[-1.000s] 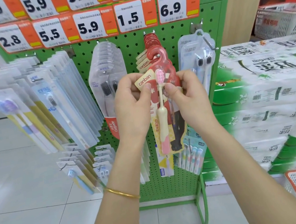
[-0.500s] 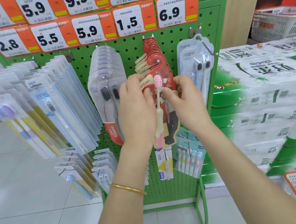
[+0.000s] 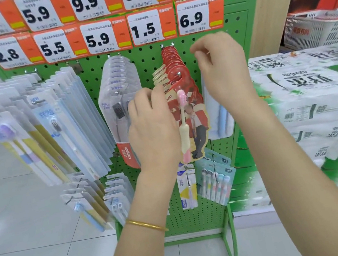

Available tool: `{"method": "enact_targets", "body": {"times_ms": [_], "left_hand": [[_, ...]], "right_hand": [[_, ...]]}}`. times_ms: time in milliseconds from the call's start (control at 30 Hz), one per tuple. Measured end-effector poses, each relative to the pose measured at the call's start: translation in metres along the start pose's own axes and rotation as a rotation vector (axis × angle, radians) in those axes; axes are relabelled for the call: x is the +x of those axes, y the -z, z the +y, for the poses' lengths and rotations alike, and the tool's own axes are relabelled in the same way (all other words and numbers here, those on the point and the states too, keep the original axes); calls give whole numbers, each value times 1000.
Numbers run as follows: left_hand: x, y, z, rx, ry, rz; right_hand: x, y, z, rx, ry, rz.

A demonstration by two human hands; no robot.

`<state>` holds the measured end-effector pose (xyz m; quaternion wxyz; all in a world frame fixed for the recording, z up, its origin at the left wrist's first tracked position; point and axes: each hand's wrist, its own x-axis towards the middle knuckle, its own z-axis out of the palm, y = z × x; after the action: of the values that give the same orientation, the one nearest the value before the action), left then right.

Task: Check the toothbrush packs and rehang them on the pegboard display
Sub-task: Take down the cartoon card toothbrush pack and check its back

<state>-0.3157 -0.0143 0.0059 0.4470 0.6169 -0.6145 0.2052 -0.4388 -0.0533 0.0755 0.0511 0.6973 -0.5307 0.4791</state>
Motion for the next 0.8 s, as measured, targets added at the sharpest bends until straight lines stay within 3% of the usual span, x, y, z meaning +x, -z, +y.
{"method": "enact_targets", "body": {"times_ms": [200, 367, 800], "left_hand": [[1, 2, 2, -61, -13, 57], [-2, 7, 3, -151, -43, 61], [-6, 12, 6, -304, -67, 16]], "right_hand": [[45, -6, -15, -94, -30, -236], [60, -17, -10, -78, -70, -299], [63, -37, 0, -105, -117, -218]]}}
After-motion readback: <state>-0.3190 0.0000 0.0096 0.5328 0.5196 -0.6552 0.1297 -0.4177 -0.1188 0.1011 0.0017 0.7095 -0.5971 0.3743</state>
